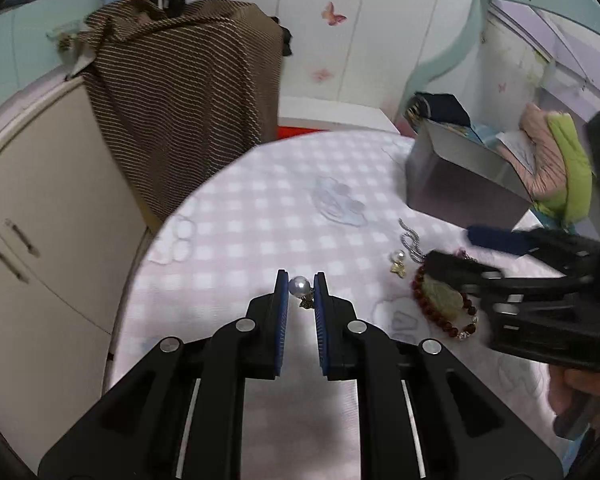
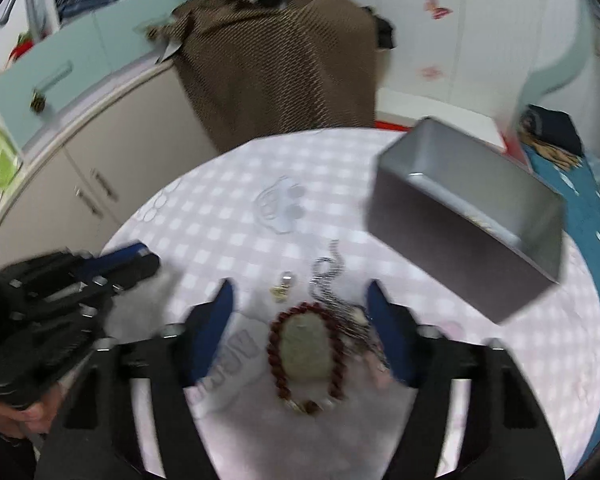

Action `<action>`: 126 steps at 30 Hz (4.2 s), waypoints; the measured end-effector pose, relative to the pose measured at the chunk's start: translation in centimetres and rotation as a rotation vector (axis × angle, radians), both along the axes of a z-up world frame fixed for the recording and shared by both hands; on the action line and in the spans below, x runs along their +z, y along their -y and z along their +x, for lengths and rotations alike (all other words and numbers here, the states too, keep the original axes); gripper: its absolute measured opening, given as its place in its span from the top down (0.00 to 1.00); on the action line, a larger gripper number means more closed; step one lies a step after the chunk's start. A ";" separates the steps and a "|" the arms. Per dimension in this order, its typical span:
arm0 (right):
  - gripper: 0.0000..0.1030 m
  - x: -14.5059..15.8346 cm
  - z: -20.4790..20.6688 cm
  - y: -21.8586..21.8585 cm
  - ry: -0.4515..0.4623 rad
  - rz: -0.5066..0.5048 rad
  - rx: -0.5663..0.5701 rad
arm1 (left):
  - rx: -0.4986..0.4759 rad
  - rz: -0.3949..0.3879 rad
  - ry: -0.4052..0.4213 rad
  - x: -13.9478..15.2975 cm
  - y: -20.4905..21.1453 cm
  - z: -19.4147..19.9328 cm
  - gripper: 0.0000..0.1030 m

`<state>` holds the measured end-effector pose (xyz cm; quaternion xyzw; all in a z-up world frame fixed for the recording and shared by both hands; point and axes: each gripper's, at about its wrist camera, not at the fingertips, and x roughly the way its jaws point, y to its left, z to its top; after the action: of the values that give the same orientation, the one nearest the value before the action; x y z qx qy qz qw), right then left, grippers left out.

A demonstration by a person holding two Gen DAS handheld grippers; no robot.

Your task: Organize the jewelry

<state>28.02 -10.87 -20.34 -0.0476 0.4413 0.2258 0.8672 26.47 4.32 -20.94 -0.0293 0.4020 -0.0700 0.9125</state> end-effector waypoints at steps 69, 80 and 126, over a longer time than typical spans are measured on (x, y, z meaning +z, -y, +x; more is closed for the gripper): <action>0.84 7.1 7.0 13.2 0.049 0.123 -0.169 | -0.267 -0.046 -0.028 7.9 15.4 16.0 0.15; 0.08 7.1 6.1 14.4 0.097 0.150 -0.284 | -0.135 -0.015 0.058 9.6 11.6 13.1 0.06; 0.08 4.7 -8.8 12.9 0.132 0.092 -0.380 | -0.040 0.104 -0.001 1.8 8.7 -3.5 0.06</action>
<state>19.25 -23.78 -15.62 0.0615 0.3736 0.0746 0.9225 22.95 -4.33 -19.13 0.0261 0.4061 -0.0673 0.9110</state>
